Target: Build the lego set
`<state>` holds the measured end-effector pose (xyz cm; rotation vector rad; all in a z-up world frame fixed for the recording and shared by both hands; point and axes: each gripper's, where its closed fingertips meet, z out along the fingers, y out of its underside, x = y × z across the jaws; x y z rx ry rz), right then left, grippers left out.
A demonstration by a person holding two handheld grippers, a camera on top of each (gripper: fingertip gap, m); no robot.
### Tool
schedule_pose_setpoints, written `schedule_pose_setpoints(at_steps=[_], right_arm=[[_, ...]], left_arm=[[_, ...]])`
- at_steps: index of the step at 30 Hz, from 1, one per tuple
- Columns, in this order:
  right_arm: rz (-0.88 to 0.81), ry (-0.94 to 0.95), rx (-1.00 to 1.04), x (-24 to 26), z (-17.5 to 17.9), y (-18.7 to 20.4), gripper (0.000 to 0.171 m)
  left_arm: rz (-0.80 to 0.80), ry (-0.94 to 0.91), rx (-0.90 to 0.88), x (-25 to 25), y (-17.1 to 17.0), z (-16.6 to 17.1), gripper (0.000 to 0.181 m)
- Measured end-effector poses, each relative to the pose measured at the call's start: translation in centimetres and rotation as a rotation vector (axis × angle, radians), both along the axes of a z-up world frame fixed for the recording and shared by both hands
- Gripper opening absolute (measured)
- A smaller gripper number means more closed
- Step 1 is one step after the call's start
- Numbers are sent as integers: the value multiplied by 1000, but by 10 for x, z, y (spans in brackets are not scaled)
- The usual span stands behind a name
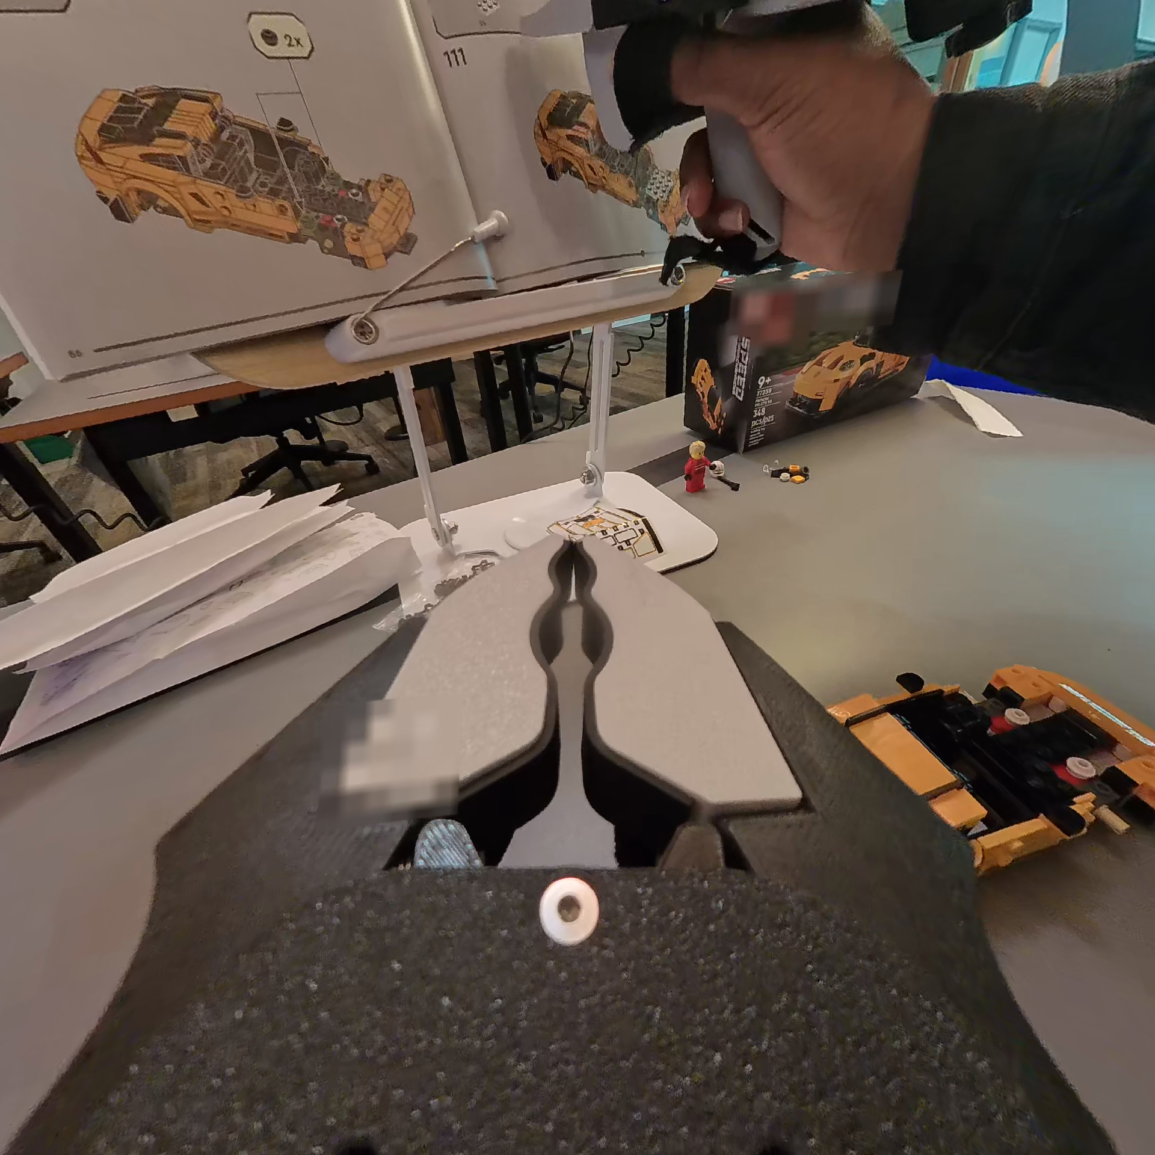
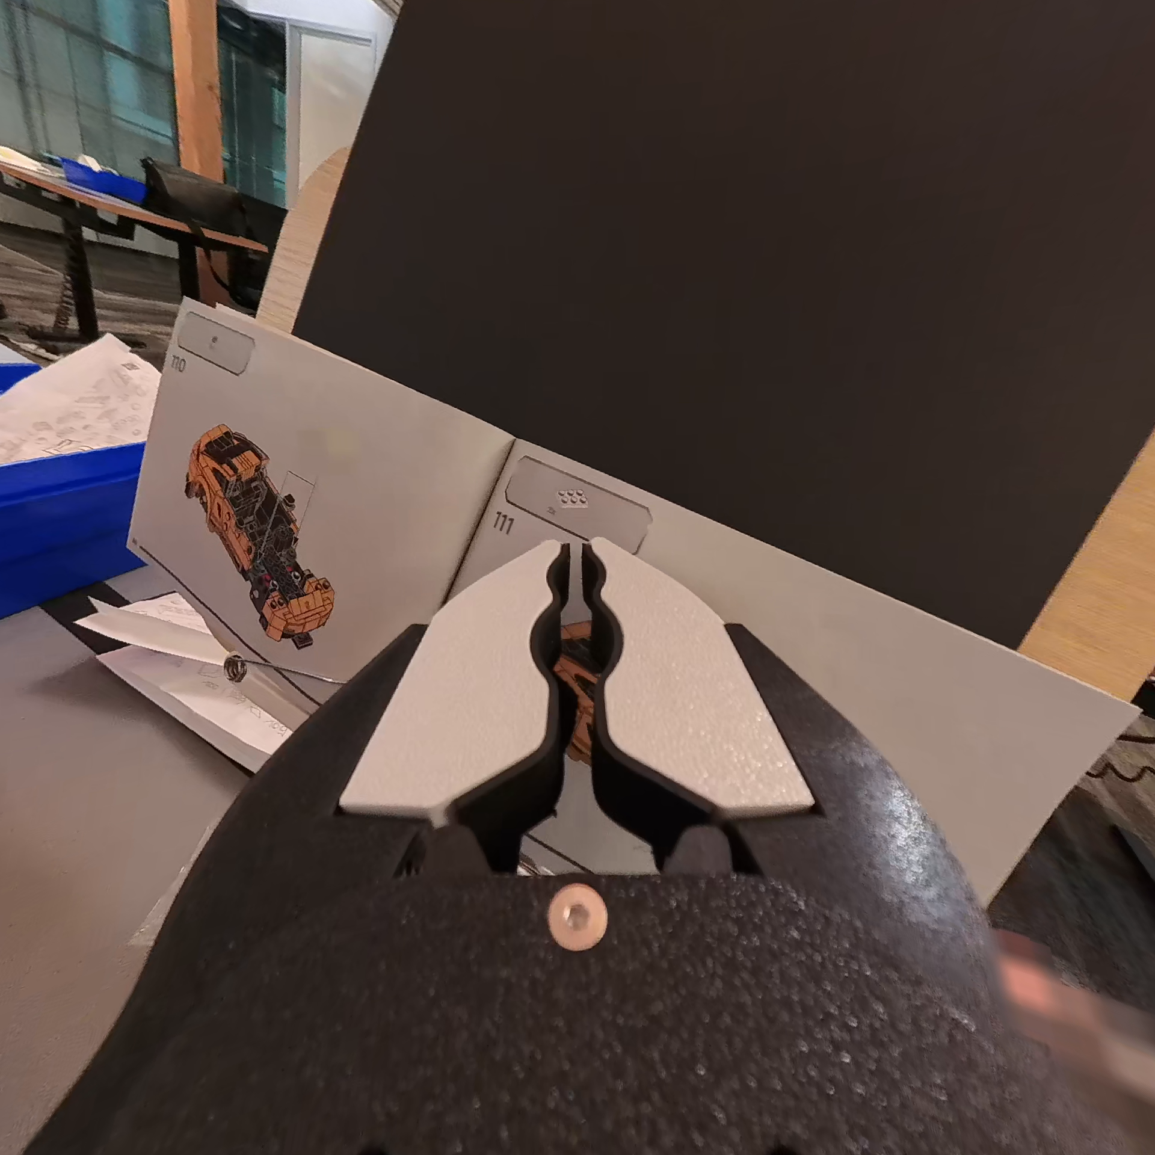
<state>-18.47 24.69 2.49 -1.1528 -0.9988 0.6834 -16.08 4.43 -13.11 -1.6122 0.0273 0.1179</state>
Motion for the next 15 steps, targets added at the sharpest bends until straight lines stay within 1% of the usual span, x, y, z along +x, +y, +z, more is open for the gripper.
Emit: schedule_pose_setpoints(at_steps=[15], right_arm=[[1,13,-10,6,-4,3,3]], left_arm=[[-5,2,-9,1,1,-3,0]])
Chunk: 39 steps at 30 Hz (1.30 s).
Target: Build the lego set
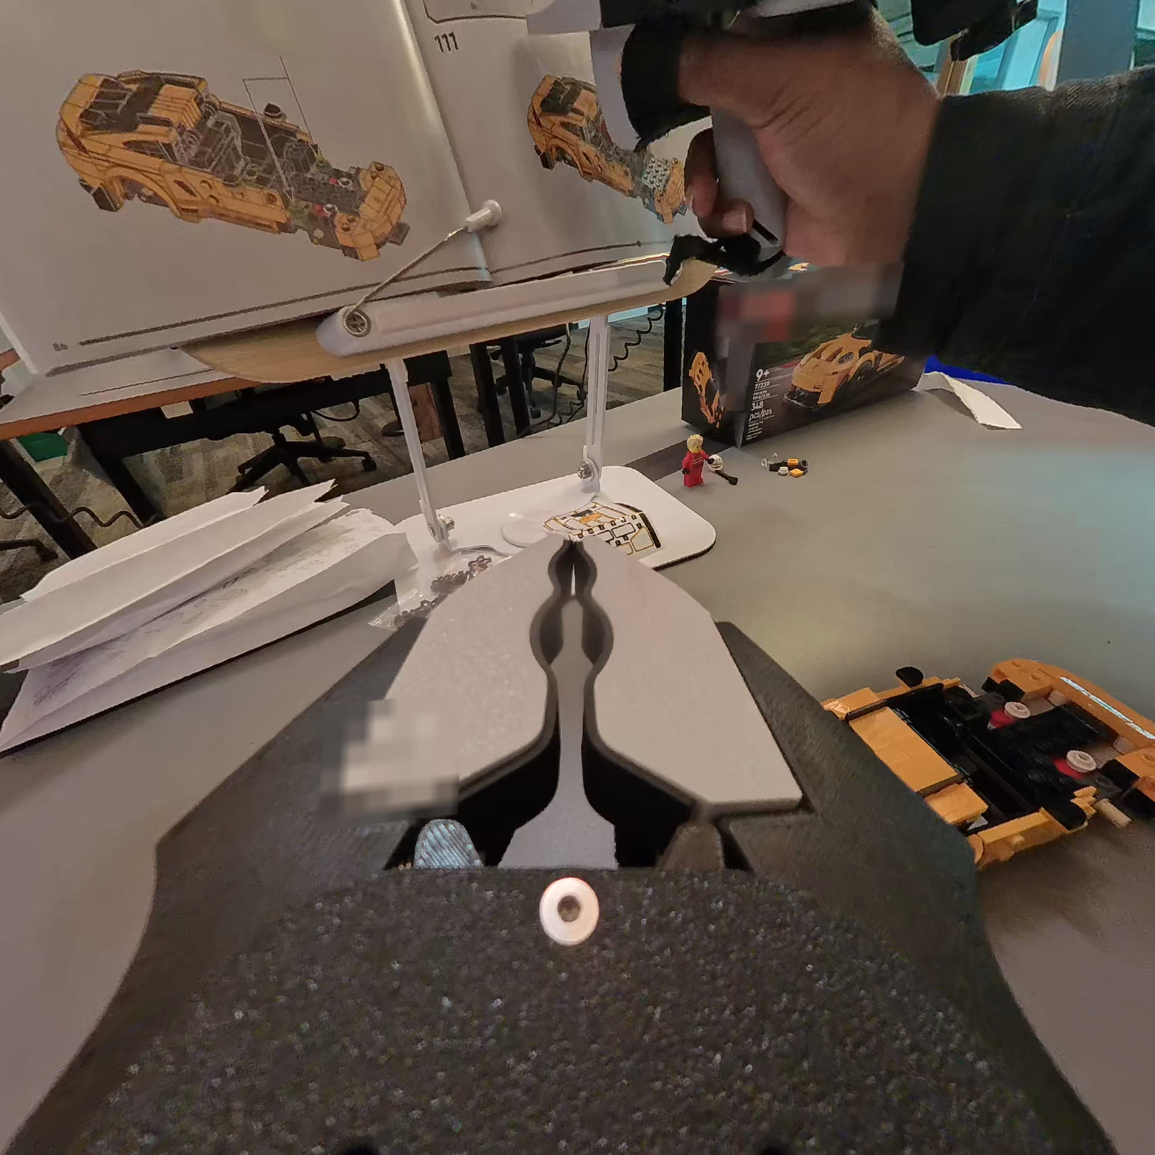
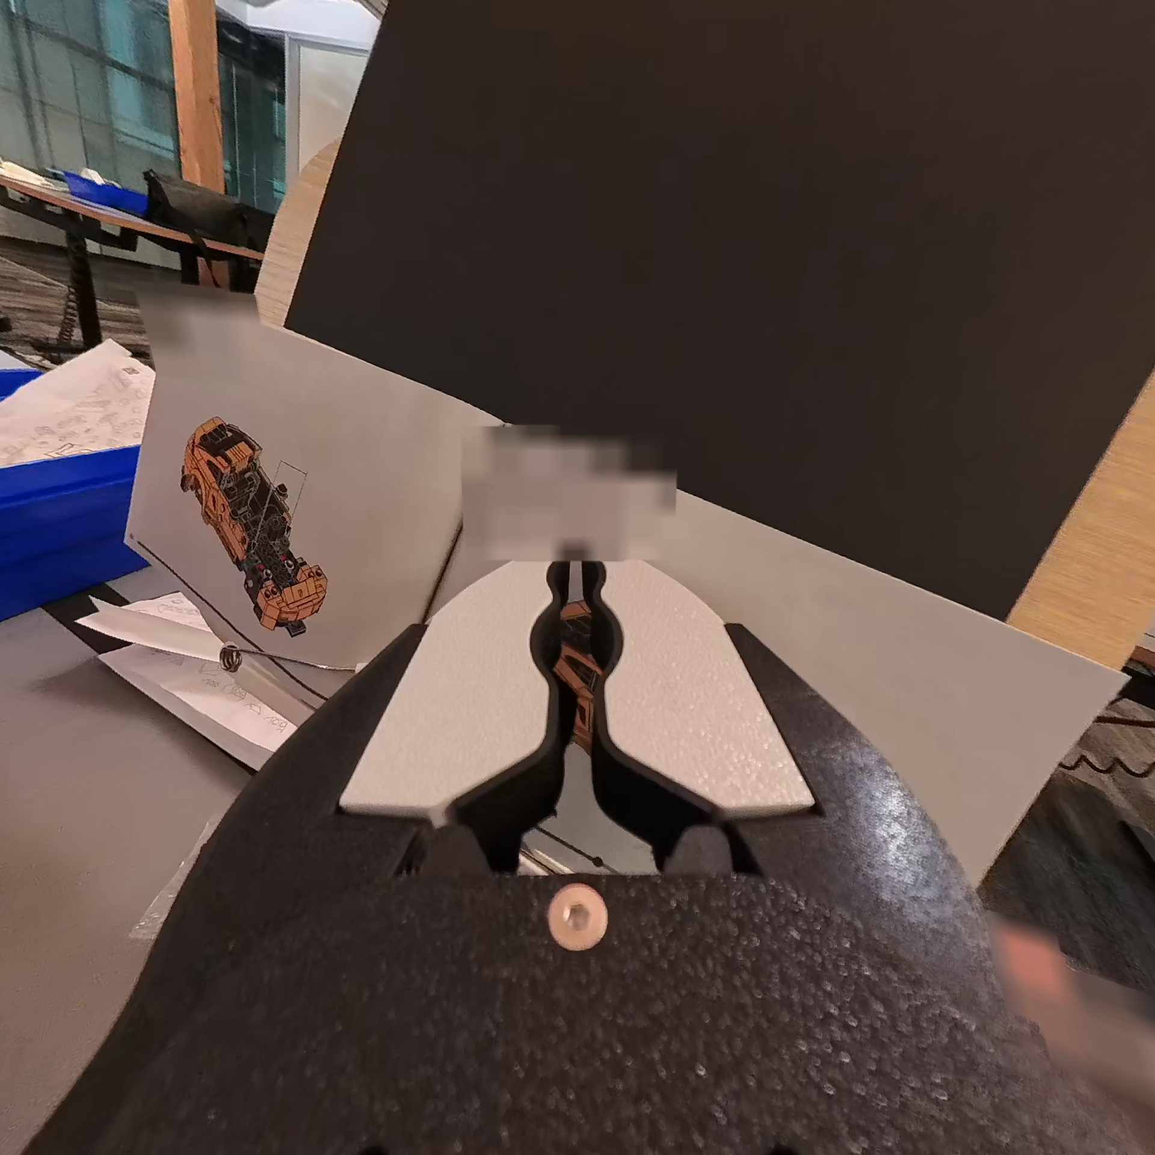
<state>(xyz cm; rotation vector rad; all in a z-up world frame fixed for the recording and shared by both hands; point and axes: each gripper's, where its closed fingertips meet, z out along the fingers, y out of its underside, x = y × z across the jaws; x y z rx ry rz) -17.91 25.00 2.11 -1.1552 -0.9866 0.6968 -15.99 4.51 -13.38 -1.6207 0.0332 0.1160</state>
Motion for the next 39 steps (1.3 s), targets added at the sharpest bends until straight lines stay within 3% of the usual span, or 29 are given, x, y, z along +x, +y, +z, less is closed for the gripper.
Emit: schedule_pose_setpoints(at_steps=[8,15,19,28,39], right_arm=[[18,32,-5,7,4,-7,3],[104,103,0,43,1,-45,3],[155,116,-49,76,-19,-64,3],[167,8,-168,152,-117,-90,3],[182,40,-194,150,-119,-85,4]], left_arm=[[4,-6,0,-1,0,0,0],[9,-11,9,-3,-1,2,0],[11,-10,6,-3,-1,1,0],[7,-36,-6,-4,0,-5,0],[25,-104,23,-11,-3,1,0]])
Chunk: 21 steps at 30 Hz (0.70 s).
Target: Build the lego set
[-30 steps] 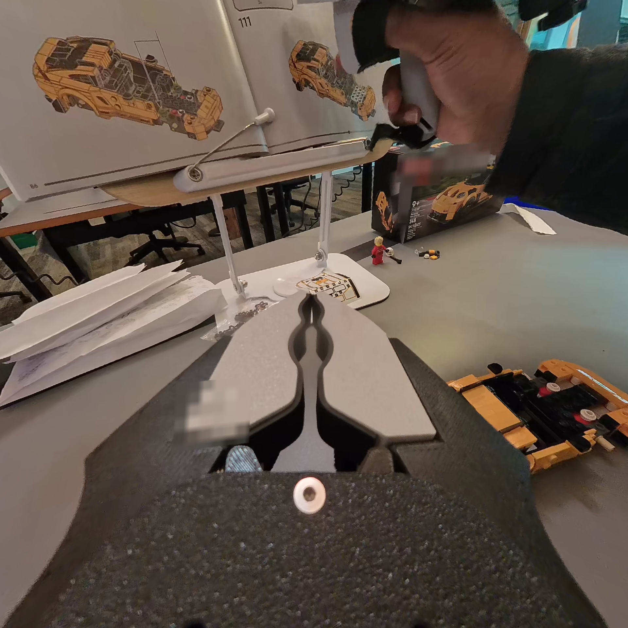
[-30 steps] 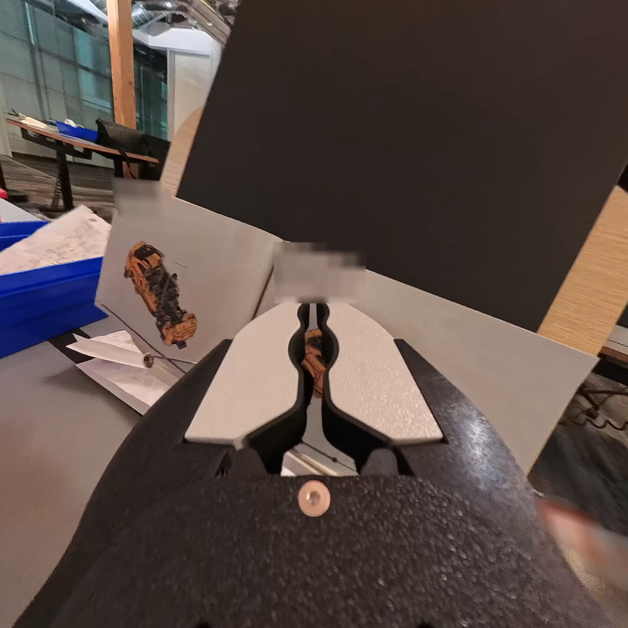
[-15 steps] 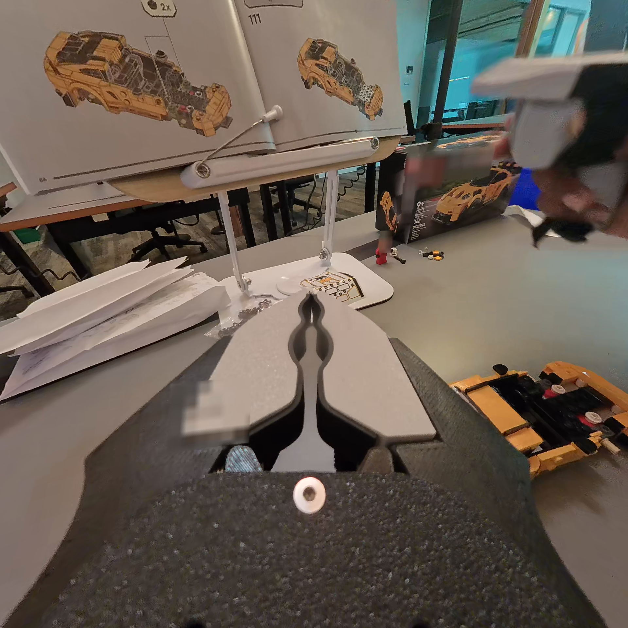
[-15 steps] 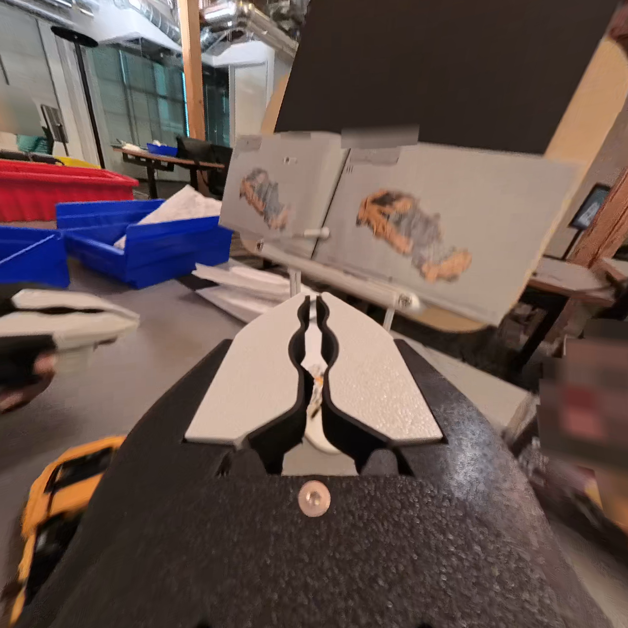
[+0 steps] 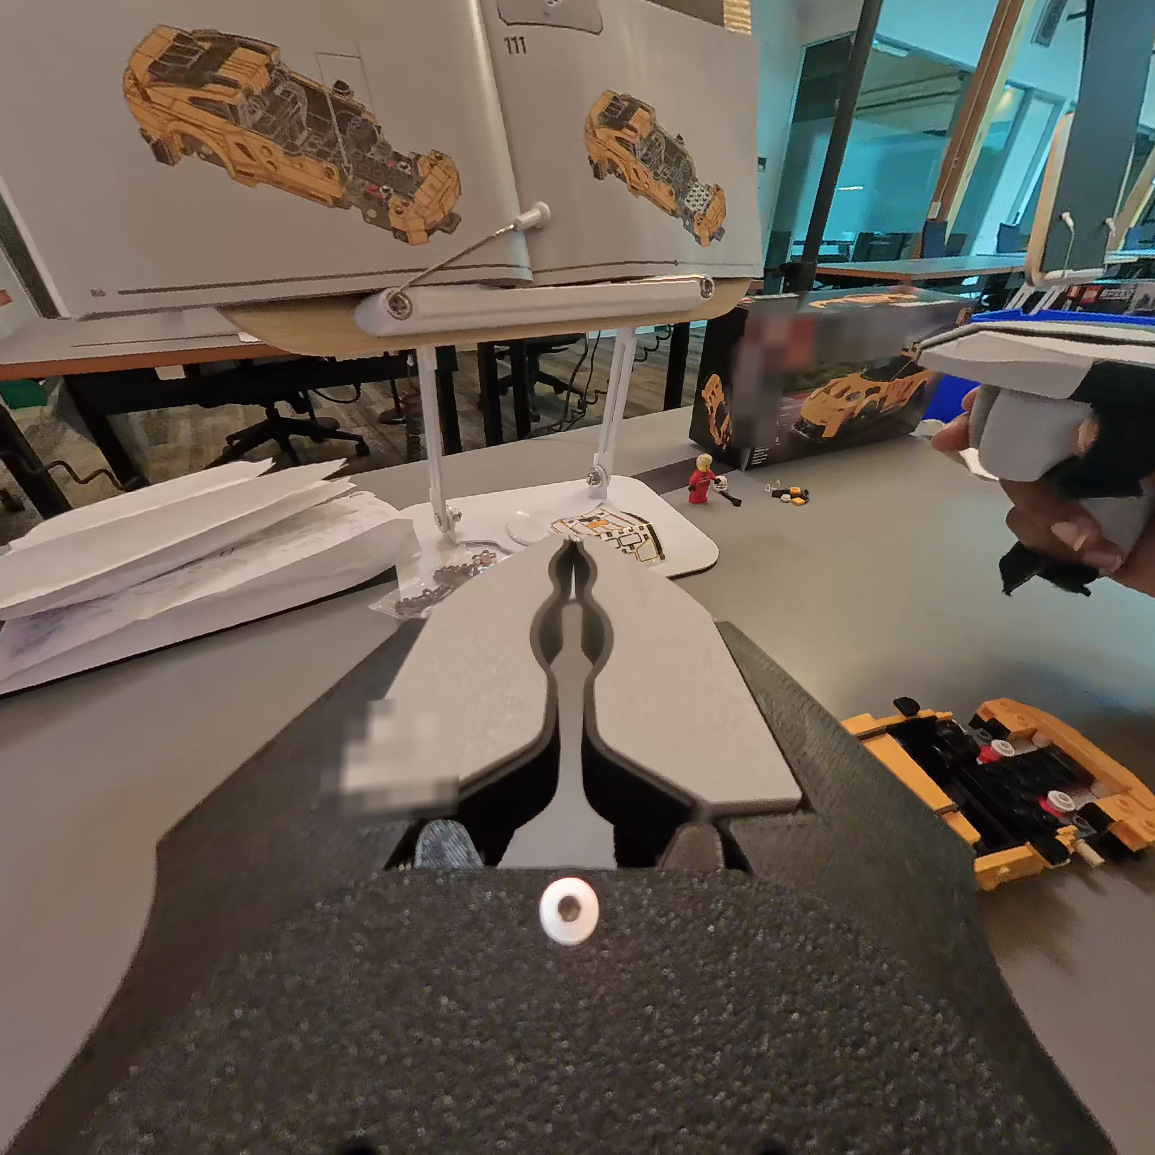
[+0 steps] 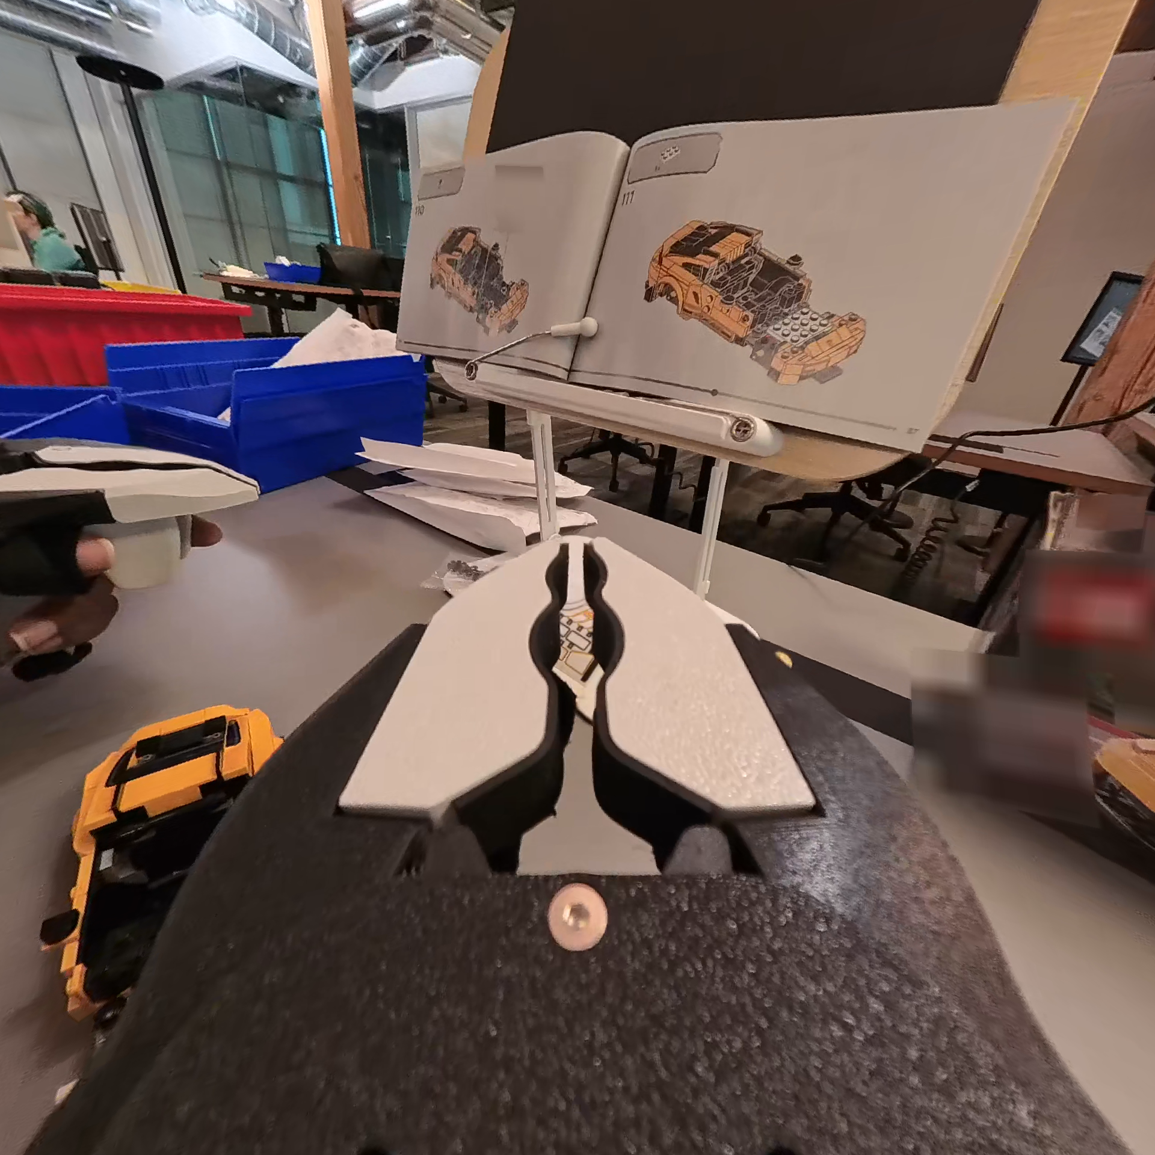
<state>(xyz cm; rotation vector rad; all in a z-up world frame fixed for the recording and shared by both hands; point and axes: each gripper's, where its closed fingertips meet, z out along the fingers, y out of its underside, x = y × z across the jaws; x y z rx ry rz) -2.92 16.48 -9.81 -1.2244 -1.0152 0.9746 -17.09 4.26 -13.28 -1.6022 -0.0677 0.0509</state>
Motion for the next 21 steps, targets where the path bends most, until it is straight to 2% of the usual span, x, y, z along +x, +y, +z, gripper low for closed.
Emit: schedule_pose_setpoints(at_steps=[11,16,21], right_arm=[[17,6,-18,1,0,0,5],[15,22,10,5,10,-4,4],[19,41,28,8,19,-10,4]], left_arm=[[-9,-31,0,1,-1,0,0],[-73,24,45,19,-7,24,0],[-115,71,60,32,-11,33,0]])
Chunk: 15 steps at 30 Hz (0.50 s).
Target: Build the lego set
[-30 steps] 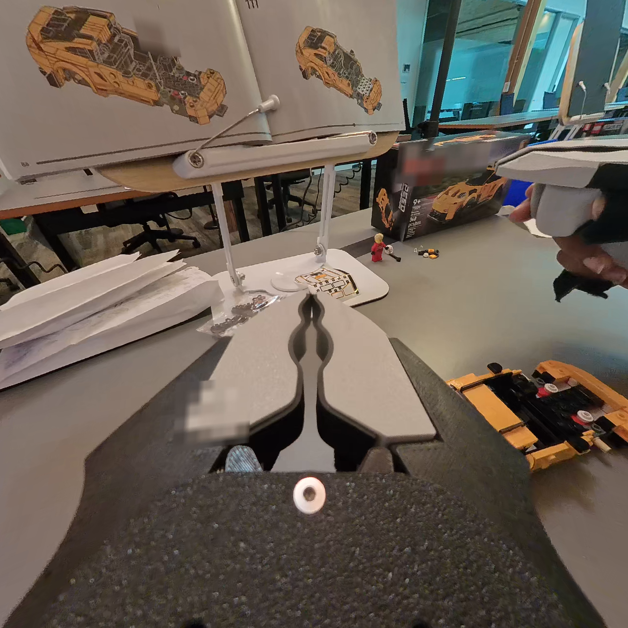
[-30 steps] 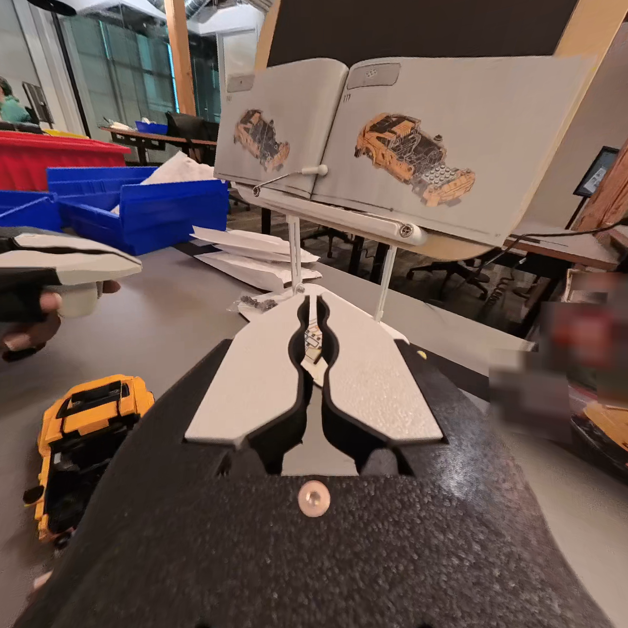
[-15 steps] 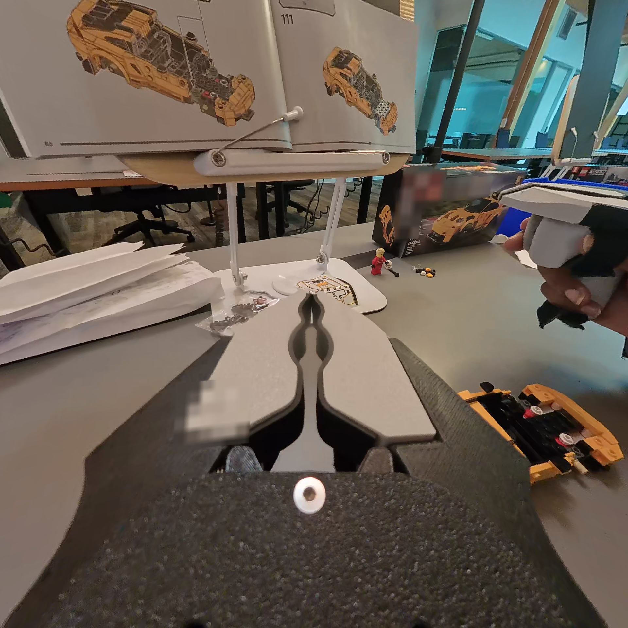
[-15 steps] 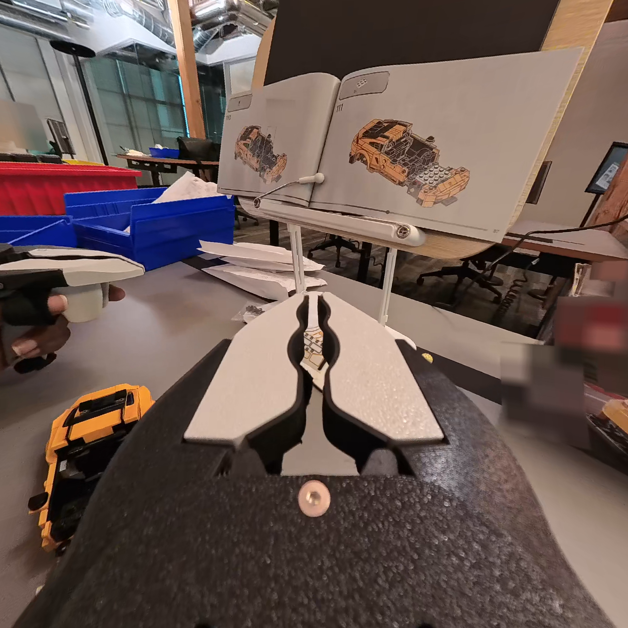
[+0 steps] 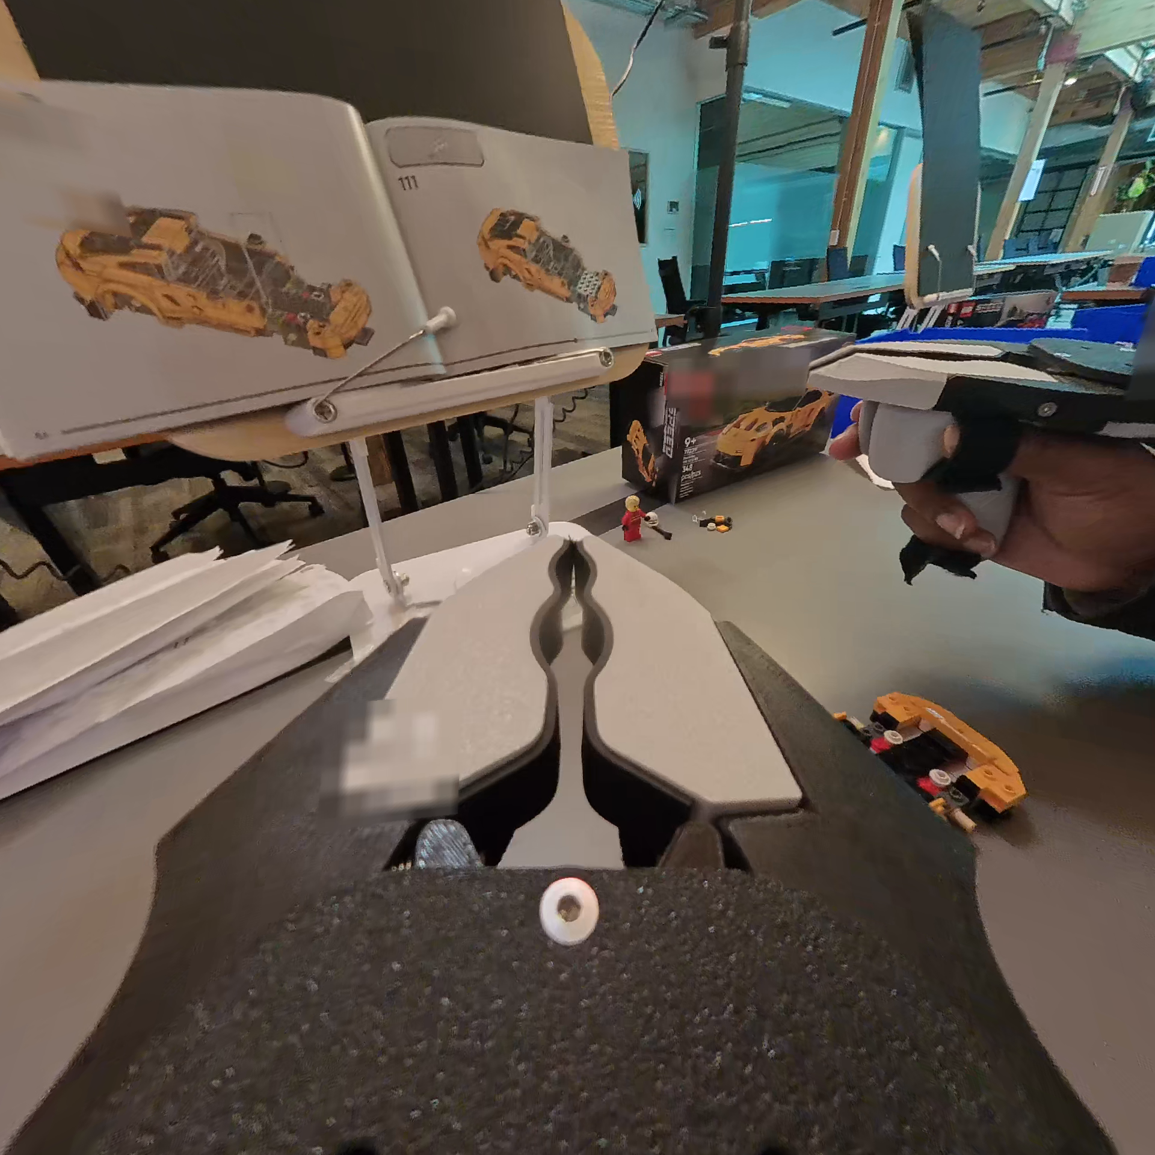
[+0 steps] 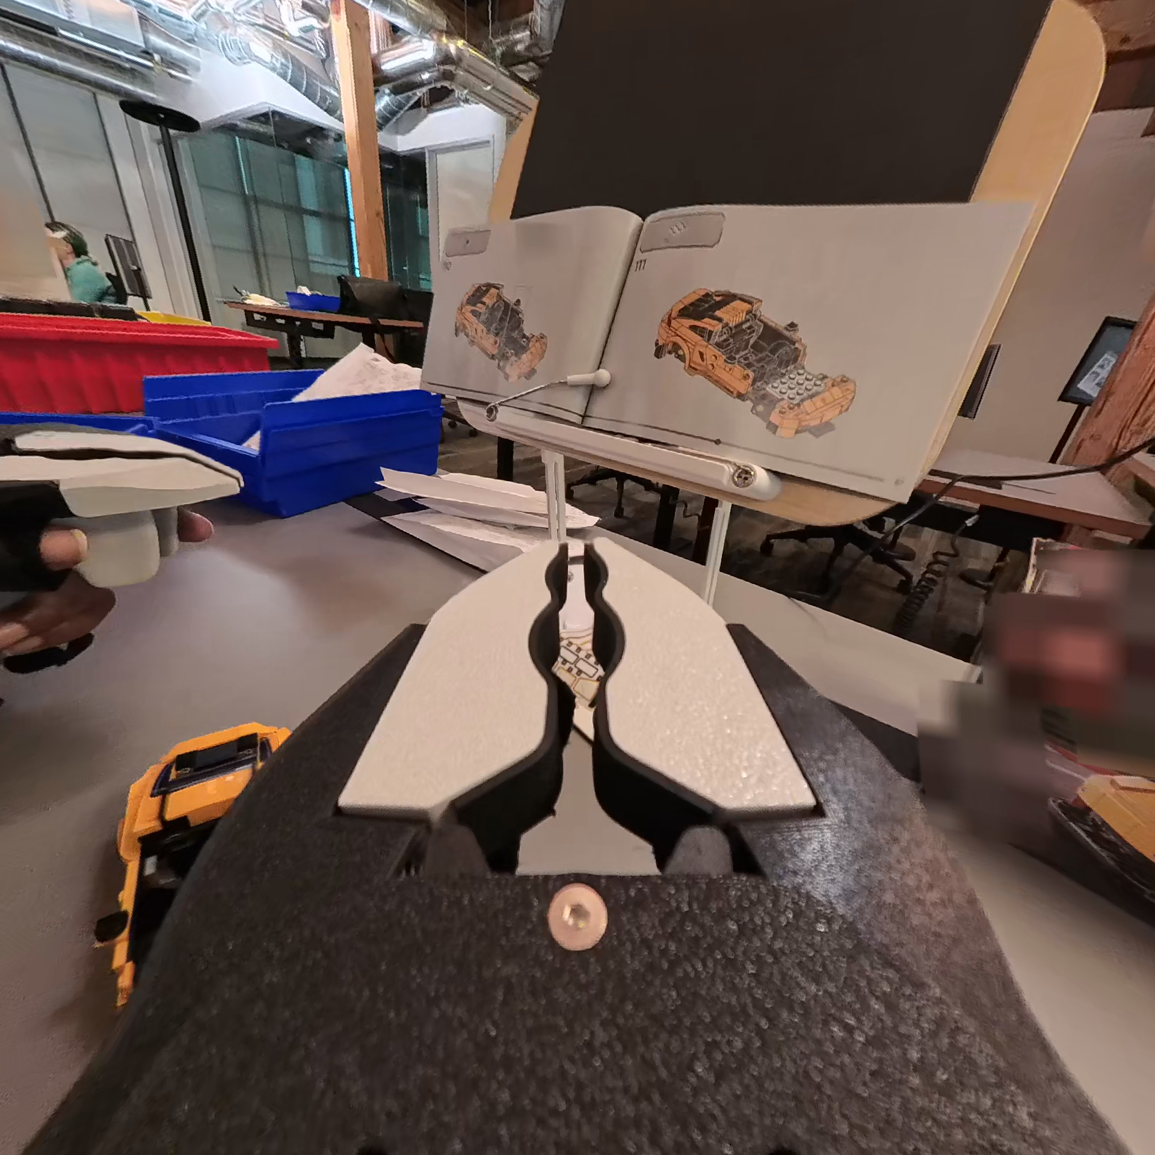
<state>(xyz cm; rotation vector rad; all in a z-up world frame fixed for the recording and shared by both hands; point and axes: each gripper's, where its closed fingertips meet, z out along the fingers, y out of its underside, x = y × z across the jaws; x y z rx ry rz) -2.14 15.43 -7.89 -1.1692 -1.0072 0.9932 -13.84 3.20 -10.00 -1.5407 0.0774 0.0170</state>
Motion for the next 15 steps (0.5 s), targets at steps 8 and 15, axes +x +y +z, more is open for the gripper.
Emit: schedule_pose_setpoints(at_steps=[8,15], right_arm=[[-116,2,30,-73,63,41,0],[-244,-34,2,-160,103,87,0]], left_arm=[[36,27,-35,1,9,-12,0],[74,25,-42,-5,-4,-11,0]])
